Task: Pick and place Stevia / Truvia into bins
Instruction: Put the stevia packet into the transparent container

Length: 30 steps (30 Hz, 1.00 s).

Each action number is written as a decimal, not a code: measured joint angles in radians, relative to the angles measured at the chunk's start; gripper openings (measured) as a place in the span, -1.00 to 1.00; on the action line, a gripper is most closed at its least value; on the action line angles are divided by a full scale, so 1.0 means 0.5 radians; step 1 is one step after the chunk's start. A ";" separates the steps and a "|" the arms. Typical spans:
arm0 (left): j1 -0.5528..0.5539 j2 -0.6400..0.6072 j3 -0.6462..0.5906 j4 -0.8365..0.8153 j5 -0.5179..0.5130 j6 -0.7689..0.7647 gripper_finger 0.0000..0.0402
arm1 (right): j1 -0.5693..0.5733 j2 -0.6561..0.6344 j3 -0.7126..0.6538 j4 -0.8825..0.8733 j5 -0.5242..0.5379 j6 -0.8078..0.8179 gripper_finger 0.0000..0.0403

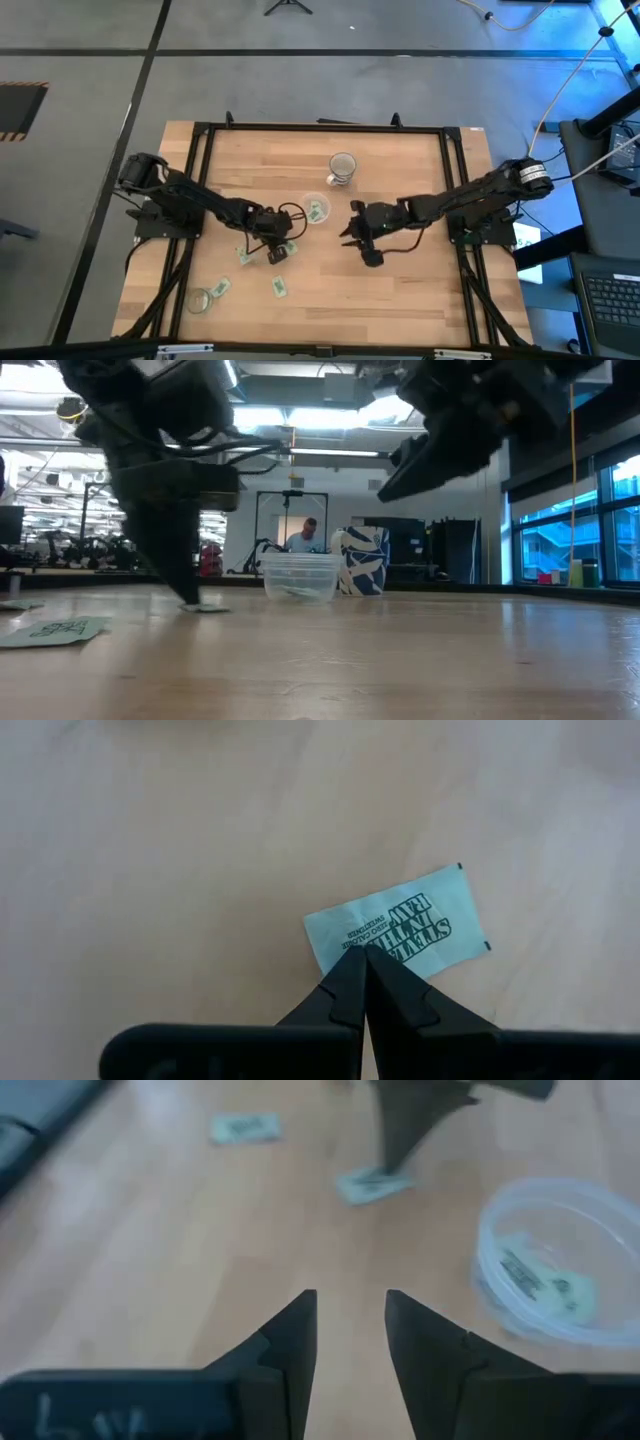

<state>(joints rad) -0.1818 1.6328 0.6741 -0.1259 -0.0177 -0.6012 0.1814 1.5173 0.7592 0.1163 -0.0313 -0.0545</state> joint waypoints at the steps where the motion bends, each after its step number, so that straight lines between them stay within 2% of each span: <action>1: -0.008 0.053 0.029 0.051 0.025 0.008 -0.99 | 0.017 0.016 -0.016 0.020 0.037 -0.035 -0.38; 4: -0.040 0.206 0.121 0.205 0.083 0.025 -0.99 | 0.073 0.094 -0.021 0.051 0.143 -0.184 -0.38; 12: -0.081 0.438 0.331 0.374 0.094 -0.010 -0.99 | 0.219 0.369 0.103 0.048 0.153 -0.489 -0.38; 20: -0.088 0.446 0.356 0.371 0.049 -0.100 -0.99 | 0.276 0.703 0.316 0.045 0.273 -0.742 -0.38; 30: -0.152 0.448 0.356 0.394 -0.054 -0.217 -0.99 | 0.379 1.005 0.603 0.037 0.543 -0.793 -0.38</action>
<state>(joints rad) -0.2581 1.8568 0.8520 0.0713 -0.0446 -0.7096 0.3709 2.0200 1.0606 0.1349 0.2403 -0.4511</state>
